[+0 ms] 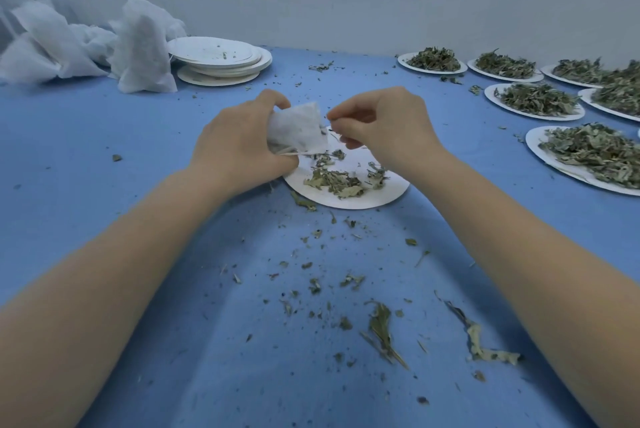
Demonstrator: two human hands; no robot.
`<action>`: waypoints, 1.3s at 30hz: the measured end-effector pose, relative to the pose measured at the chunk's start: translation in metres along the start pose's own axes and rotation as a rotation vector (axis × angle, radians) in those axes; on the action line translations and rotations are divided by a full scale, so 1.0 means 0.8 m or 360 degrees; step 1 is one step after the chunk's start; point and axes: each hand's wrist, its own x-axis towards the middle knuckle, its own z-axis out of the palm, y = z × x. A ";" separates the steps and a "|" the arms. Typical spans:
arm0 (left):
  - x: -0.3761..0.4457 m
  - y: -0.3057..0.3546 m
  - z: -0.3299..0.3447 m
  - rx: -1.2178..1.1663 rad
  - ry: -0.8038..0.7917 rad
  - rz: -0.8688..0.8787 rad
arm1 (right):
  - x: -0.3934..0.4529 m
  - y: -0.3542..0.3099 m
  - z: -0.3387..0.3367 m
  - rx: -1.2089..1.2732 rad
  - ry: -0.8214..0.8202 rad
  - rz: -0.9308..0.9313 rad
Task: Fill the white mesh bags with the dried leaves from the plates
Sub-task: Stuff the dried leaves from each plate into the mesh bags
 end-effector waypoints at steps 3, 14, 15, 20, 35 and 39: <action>0.001 -0.006 -0.004 0.0003 0.0042 -0.0063 | 0.002 0.006 -0.004 -0.0202 -0.0094 -0.0017; 0.001 -0.008 -0.004 -0.0087 0.0124 -0.0070 | 0.006 -0.019 0.019 -0.1047 -0.0779 -0.0205; 0.002 -0.009 -0.004 -0.0091 0.0124 -0.0071 | 0.004 -0.019 0.014 -0.1062 -0.0768 -0.0217; 0.001 -0.007 -0.003 -0.0080 0.0095 -0.0062 | 0.002 -0.014 -0.014 -0.1101 -0.0755 -0.0180; -0.002 -0.005 0.003 -0.0026 -0.0001 -0.0052 | -0.015 -0.004 -0.032 -0.1269 -0.0800 0.0114; -0.003 -0.005 0.004 -0.0008 0.0001 -0.0039 | -0.020 -0.005 -0.031 -0.0999 -0.0707 0.0080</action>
